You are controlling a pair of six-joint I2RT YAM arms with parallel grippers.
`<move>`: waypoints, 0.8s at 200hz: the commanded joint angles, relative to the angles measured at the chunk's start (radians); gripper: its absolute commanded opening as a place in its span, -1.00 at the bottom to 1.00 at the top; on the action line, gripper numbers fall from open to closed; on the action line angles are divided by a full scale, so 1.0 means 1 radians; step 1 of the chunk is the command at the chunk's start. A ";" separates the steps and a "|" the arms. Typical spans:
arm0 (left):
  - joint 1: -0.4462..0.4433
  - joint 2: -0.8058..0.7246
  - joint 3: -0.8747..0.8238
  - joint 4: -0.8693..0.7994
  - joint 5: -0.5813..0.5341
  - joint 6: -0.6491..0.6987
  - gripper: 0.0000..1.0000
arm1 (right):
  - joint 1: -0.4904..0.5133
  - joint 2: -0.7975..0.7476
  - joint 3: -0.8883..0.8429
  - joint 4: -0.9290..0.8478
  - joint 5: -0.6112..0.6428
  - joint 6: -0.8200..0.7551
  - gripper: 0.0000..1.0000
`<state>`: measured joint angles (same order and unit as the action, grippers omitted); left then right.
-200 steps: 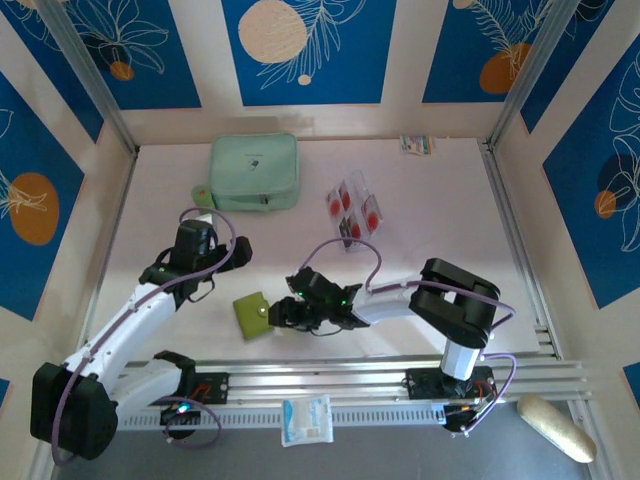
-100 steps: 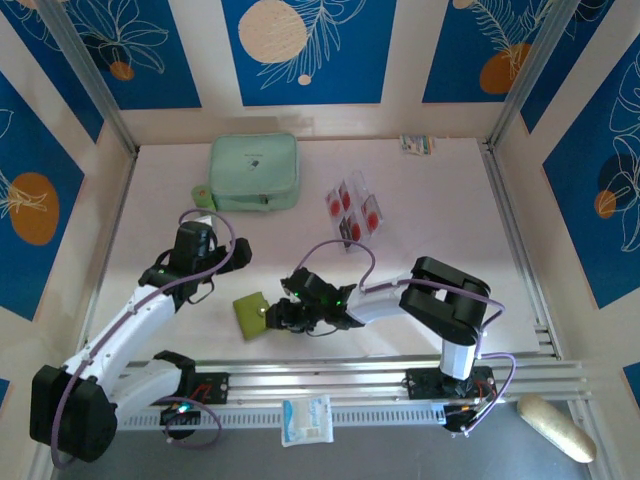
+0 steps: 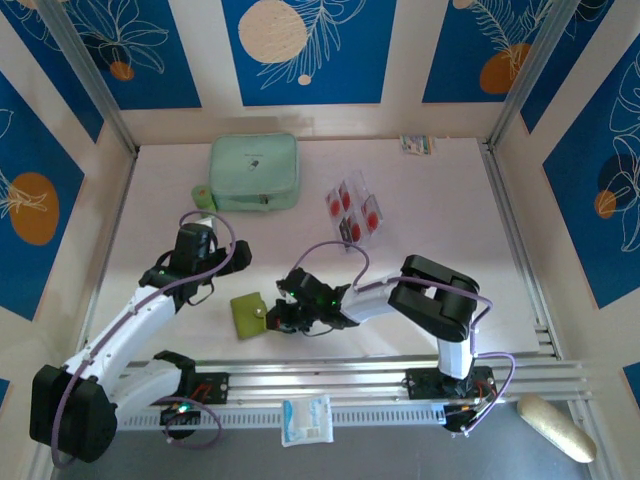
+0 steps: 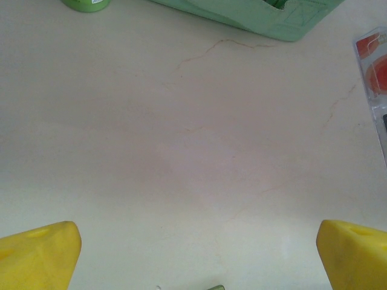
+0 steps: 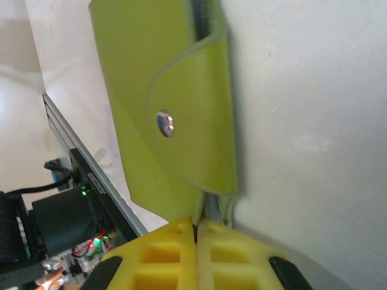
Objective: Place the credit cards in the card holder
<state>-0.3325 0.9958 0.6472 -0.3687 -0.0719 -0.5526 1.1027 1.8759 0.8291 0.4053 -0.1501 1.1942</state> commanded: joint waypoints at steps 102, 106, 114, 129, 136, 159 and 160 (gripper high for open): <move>-0.010 -0.001 0.074 0.080 0.234 -0.100 1.00 | -0.215 -0.402 -0.134 -0.087 -0.099 -0.118 -1.00; -0.010 -0.002 0.076 0.088 0.248 -0.109 1.00 | -0.228 -0.419 -0.140 -0.090 -0.105 -0.121 -1.00; -0.010 -0.002 0.080 0.110 0.271 -0.131 1.00 | -0.257 -0.453 -0.150 -0.096 -0.118 -0.129 -1.00; -0.010 0.002 0.090 0.148 0.307 -0.167 1.00 | -0.308 -0.517 -0.172 -0.101 -0.142 -0.138 -1.00; -0.010 0.007 0.097 0.162 0.324 -0.186 1.00 | -0.327 -0.547 -0.182 -0.101 -0.151 -0.140 -1.00; -0.010 0.029 0.106 0.227 0.377 -0.245 1.00 | -0.375 -0.615 -0.198 -0.101 -0.192 -0.144 -1.00; -0.010 0.029 0.106 0.231 0.380 -0.249 1.00 | -0.378 -0.616 -0.197 -0.101 -0.193 -0.144 -1.00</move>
<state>-0.3325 1.0061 0.7174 -0.2420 0.2058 -0.7116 0.7551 1.3258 0.6472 0.3134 -0.2668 1.0824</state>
